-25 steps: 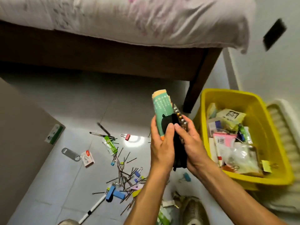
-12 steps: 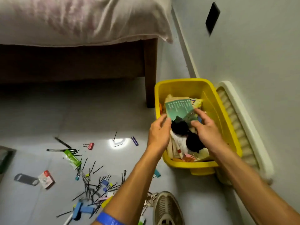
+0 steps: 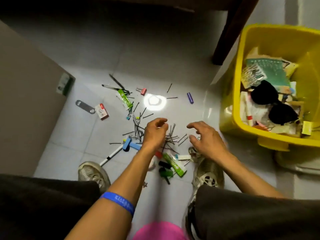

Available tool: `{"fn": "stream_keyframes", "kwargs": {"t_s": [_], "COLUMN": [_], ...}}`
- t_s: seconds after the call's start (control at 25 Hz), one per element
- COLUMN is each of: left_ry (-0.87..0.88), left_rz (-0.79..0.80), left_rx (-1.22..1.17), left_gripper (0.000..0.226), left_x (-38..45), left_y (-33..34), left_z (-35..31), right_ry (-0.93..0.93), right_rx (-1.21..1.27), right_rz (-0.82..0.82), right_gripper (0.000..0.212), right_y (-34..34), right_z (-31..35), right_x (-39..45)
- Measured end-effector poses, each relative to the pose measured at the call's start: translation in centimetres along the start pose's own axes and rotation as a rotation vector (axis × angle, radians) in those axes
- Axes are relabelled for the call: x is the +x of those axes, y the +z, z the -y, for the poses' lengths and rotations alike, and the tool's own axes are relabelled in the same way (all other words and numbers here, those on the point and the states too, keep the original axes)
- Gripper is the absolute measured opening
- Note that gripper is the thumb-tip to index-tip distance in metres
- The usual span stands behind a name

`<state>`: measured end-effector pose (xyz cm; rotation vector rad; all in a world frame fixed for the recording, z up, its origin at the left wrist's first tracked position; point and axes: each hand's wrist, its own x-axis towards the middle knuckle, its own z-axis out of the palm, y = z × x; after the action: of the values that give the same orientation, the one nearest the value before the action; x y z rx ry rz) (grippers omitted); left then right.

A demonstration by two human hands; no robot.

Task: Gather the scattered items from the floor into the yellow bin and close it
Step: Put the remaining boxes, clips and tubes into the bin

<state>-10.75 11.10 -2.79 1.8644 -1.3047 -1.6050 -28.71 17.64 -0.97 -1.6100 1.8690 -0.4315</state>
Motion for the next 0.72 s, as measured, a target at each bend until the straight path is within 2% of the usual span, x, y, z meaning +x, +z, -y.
{"fn": "stream_keyframes", "kwargs": {"t_s": [0.08,0.16,0.2,0.24,0.28,0.36,0.4,0.44,0.52,0.6,0.72], "left_ry": [-0.092,-0.214,-0.315,-0.424,-0.524,-0.672,-0.676,-0.634,-0.504,-0.402,-0.295], "left_rz": [-0.147,-0.303,-0.295,-0.191,0.000,0.371,0.455,0.468,0.342,0.188,-0.025], "left_rx": [0.062,0.296,0.469,0.657,0.814,0.905,0.859,0.787,0.573,0.365,0.401], "left_gripper": [0.017,0.011,0.009,0.018,0.030,0.046,0.044,0.036,0.007,0.011,0.006], "left_x": [-1.0,-2.1,-2.7,-3.4,-4.1,-5.3,-5.5,-5.5,-5.1,-4.6,-5.1], "left_y": [-3.4,-6.5,-7.9,-9.1,-10.0,-10.0,-9.5,-8.9,-7.7,-6.9,-7.2], "left_z": [4.9,8.8,10.7,12.4,14.0,16.2,16.8,17.2,17.0,16.3,16.3], "right_ry": [0.122,0.008,-0.067,-0.120,-0.156,-0.168,-0.168,-0.180,-0.186,-0.202,-0.342], "right_rx": [-0.192,-0.357,-0.393,-0.392,-0.358,-0.198,-0.106,-0.046,-0.034,-0.093,-0.209], "right_rz": [0.240,0.517,0.669,0.788,0.844,0.777,0.715,0.662,0.579,0.508,0.388], "right_gripper": [0.024,0.014,0.013,0.015,0.019,0.035,0.039,0.038,0.027,0.020,0.023], "right_y": [4.1,7.5,9.1,10.6,11.8,12.9,13.1,13.1,13.0,13.0,13.6], "right_z": [-1.1,-1.7,-1.6,-1.4,-1.2,-0.8,-0.6,-0.6,-0.9,-1.4,-1.2], "right_x": [-0.3,-0.7,-1.1,-1.6,-1.9,-1.4,-1.0,-0.6,-0.7,-1.6,-1.9]}}
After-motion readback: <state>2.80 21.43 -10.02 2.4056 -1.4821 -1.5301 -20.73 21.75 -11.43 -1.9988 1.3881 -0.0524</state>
